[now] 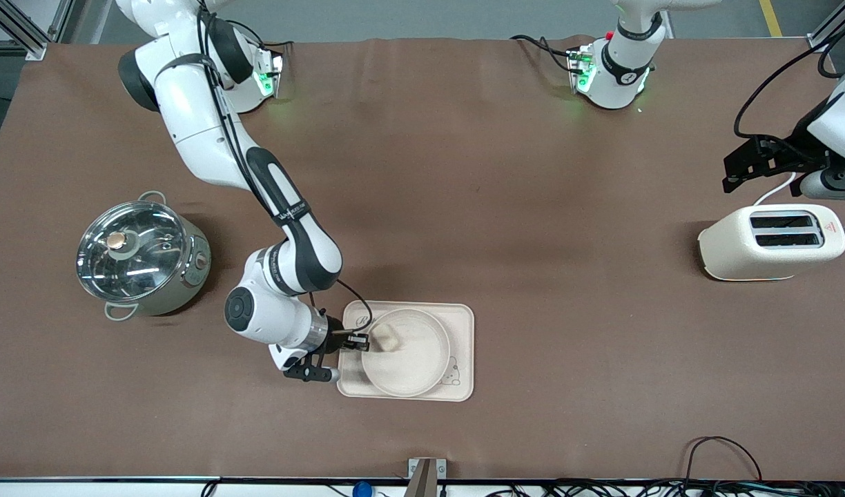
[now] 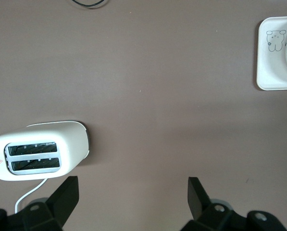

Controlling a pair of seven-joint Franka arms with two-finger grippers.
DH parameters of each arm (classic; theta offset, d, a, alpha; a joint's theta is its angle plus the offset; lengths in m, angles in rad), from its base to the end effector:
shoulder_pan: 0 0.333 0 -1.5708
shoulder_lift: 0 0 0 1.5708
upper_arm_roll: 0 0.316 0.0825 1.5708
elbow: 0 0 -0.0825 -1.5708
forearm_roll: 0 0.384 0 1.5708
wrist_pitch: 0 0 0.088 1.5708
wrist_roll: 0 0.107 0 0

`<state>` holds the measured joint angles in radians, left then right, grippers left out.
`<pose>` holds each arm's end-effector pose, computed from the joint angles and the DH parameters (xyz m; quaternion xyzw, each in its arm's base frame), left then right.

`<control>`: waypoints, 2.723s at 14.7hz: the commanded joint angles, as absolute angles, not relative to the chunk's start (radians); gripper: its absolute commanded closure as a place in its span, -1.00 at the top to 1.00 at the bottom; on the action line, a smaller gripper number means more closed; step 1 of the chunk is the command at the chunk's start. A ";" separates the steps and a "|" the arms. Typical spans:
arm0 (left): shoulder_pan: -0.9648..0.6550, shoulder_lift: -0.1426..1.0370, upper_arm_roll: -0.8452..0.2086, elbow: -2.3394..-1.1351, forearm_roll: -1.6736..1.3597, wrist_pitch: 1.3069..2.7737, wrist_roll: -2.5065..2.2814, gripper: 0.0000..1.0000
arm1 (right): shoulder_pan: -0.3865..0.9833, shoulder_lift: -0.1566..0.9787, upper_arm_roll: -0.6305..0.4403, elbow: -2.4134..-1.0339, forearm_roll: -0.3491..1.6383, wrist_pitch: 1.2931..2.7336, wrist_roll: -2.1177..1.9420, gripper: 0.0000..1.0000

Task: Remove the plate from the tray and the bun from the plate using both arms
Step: 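Lift the plate with the bun off the tray with the right gripper, then lower the plate onto the table beside the tray, open the right gripper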

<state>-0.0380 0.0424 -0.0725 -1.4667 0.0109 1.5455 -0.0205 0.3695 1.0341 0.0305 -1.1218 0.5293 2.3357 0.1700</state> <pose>0.5626 -0.0602 0.6476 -0.9988 0.0447 -0.0185 0.0027 0.7244 0.3064 0.1931 -0.9706 0.0607 -0.0220 0.2317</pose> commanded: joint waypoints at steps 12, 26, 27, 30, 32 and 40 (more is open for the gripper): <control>-0.037 0.044 -0.072 -1.456 0.008 1.545 -0.014 1.00 | 0.449 0.789 0.025 -1.149 0.353 1.789 0.196 -0.99; -0.041 0.044 -0.072 -1.456 0.009 1.545 -0.015 1.00 | 0.598 0.749 0.023 -1.522 0.321 2.175 0.192 -0.99; -0.040 0.044 -0.072 -1.456 0.009 1.545 -0.015 1.00 | 0.594 0.749 0.023 -1.523 0.321 2.169 0.192 -0.99; -0.041 0.044 -0.072 -1.456 0.009 1.545 -0.018 1.00 | 0.589 0.746 0.020 -1.546 0.321 2.164 0.190 -0.97; -0.040 0.044 -0.072 -1.456 0.009 1.545 -0.015 1.00 | 0.569 0.746 0.021 -1.554 0.321 2.164 0.198 -0.83; -0.041 0.045 -0.072 -1.457 0.009 1.545 -0.018 1.00 | 0.497 0.680 0.020 -1.513 0.325 2.056 0.199 1.00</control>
